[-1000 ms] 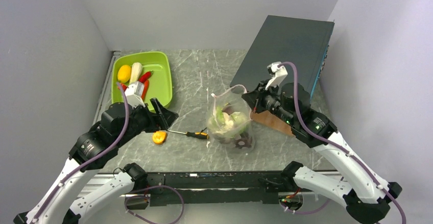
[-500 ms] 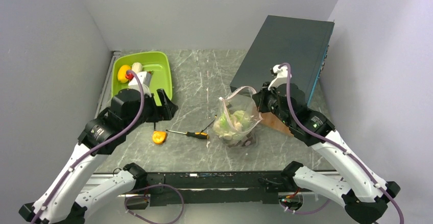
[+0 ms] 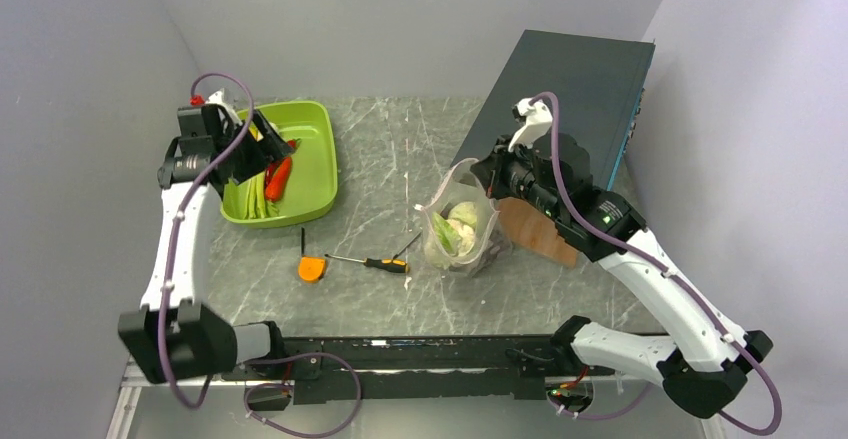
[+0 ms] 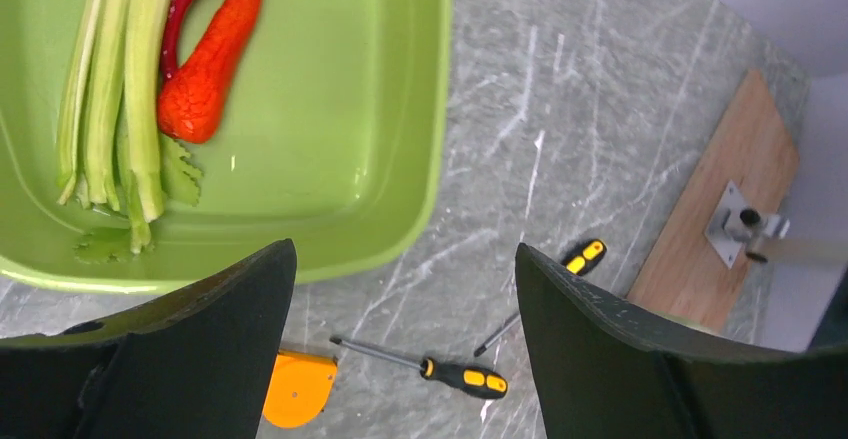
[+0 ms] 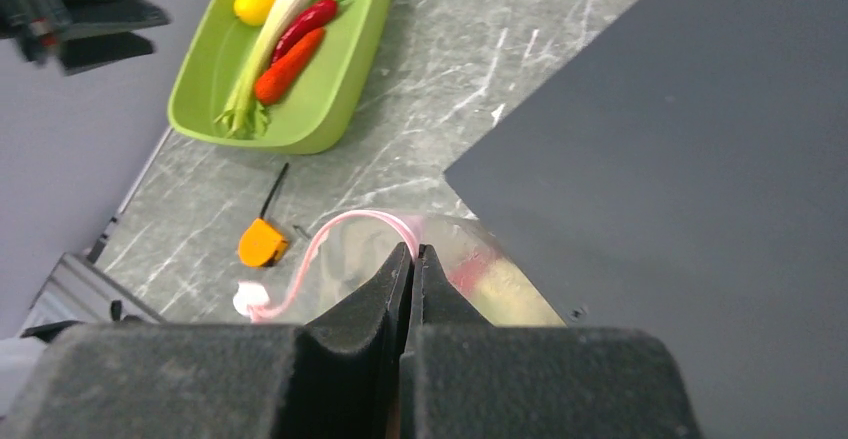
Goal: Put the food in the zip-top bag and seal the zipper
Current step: Pick up the fake vegetable from the bin.
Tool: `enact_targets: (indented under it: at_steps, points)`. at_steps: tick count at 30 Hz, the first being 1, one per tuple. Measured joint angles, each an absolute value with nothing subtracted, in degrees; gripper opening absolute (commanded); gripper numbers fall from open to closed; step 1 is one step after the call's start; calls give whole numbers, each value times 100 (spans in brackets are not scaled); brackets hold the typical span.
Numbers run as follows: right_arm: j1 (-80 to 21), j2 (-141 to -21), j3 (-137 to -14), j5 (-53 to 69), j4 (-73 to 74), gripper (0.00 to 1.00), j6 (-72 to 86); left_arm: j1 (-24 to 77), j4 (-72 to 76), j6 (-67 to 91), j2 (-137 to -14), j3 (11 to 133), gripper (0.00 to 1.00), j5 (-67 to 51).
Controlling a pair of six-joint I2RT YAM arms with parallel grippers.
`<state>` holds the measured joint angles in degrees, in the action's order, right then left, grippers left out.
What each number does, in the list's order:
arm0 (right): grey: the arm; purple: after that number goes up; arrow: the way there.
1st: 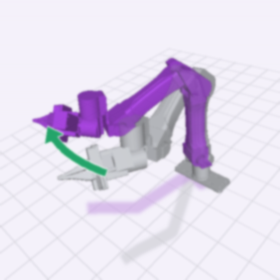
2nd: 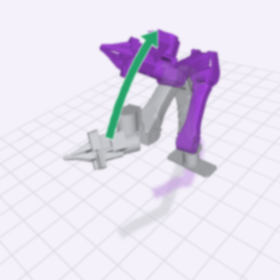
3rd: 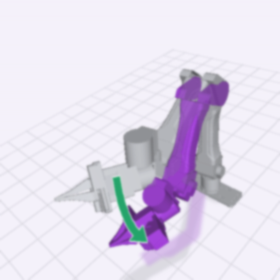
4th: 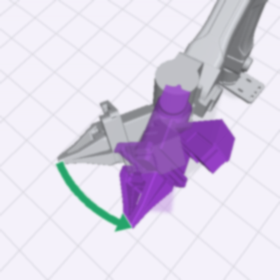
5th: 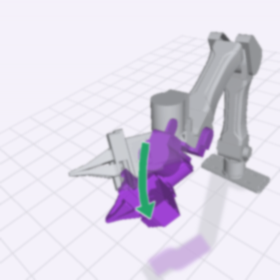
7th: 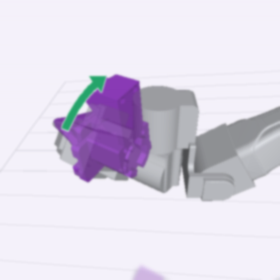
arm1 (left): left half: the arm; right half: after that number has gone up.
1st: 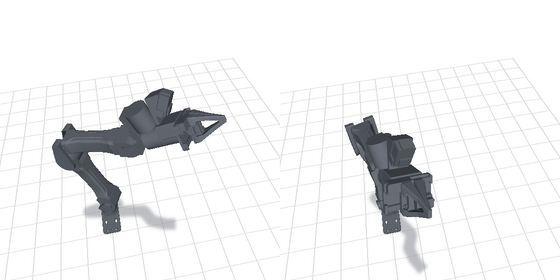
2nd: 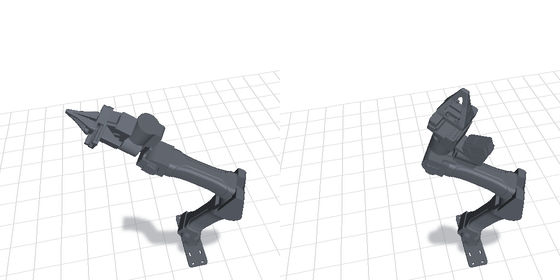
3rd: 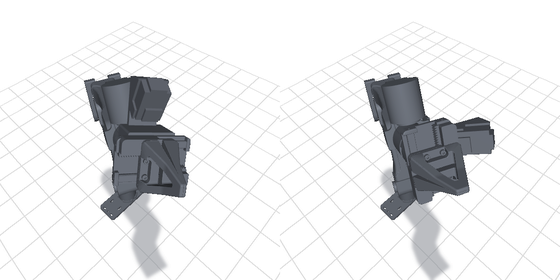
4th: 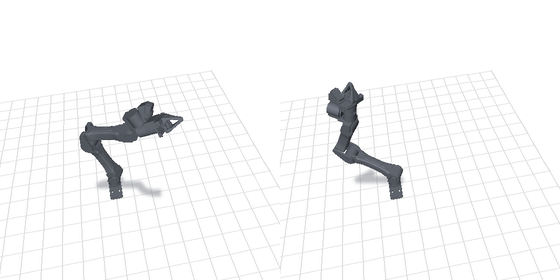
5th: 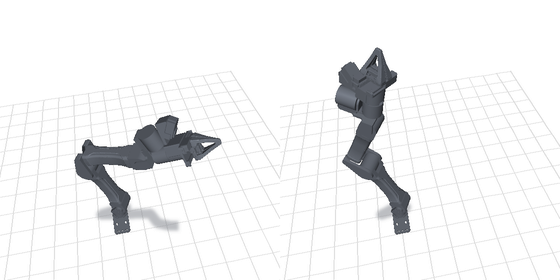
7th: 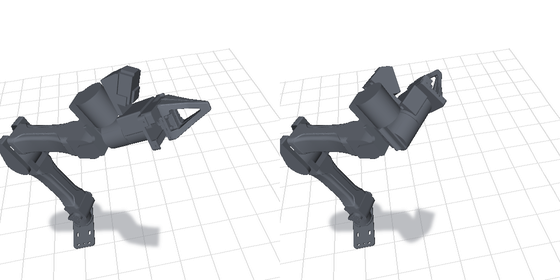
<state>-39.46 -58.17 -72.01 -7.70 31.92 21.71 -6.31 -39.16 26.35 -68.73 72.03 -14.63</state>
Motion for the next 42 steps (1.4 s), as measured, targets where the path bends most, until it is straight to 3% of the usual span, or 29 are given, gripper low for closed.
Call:
enact_targets:
  at_steps: [8,15,25,33,42]
  points:
    - [-3944,-6125,-7260,237,2836,0,2252,-1245,-3562,2414,-8213,7306,82,-2073]
    - [-4449,-6230,-7293,919,2655,0,2193,-1313,-3258,2073,-8246,7039,81,-2357]
    - [-5450,-6270,-7192,891,2180,0,2209,-1369,-3037,2010,-8246,6963,81,-2626]
    - [-5596,-6410,-7135,-189,2193,0,2261,-1387,-2936,1955,-8246,6877,80,-2788]
    - [-5596,-5561,-7135,-1673,2963,0,2488,-1387,-2936,1911,-8243,6853,79,-2814]
